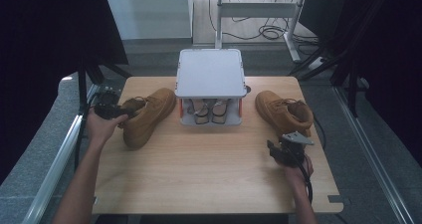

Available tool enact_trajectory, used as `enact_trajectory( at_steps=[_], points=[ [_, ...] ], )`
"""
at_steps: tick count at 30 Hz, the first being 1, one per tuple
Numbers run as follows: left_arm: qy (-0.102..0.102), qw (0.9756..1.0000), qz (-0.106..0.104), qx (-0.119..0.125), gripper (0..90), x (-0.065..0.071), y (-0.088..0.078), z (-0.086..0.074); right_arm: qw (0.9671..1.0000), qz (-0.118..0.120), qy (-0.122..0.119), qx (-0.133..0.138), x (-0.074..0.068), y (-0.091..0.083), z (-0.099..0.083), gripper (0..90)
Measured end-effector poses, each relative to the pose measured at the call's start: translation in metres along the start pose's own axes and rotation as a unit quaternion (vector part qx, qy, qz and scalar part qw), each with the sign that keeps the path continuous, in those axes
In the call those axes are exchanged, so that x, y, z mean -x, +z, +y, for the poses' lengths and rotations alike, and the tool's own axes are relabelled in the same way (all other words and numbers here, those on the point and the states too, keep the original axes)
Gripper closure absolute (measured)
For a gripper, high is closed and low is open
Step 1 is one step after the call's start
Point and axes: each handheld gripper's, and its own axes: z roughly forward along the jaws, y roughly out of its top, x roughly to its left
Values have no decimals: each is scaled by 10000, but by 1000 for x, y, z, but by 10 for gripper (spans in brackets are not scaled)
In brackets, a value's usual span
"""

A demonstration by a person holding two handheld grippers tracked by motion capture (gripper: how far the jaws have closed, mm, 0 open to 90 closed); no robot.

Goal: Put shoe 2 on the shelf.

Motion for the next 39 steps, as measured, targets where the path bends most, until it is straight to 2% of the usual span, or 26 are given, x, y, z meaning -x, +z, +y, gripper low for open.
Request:
enact_trajectory(
  at_steps=[10,16,22,24,27,31,35,39],
  points=[
    [-31,9993,-192,-304,658,2,3,0,9999,28,-111,45,-5,-2,3,489],
    [-62,9993,-166,-342,689,1,3,0,9996,79,-233,110,-9,-7,9,480],
    [-81,9993,-190,-306,699,1,3,-1,9984,289,-263,419,-6,-28,29,479],
    [-92,9993,-199,-295,701,1,3,-2,9974,359,-304,549,-3,-38,36,479],
    [-92,9993,-205,-293,702,1,3,-2,9965,385,-238,701,9,-53,49,480],
    [-96,9993,-210,-281,702,1,3,-2,9968,156,-304,725,26,-67,68,482],
    [-102,9994,-201,-277,702,1,3,-2,9976,50,-263,638,46,-70,85,479],
    [-118,9993,-216,-268,702,0,4,-2,9986,12,-220,490,63,-64,98,457]
  ],
)
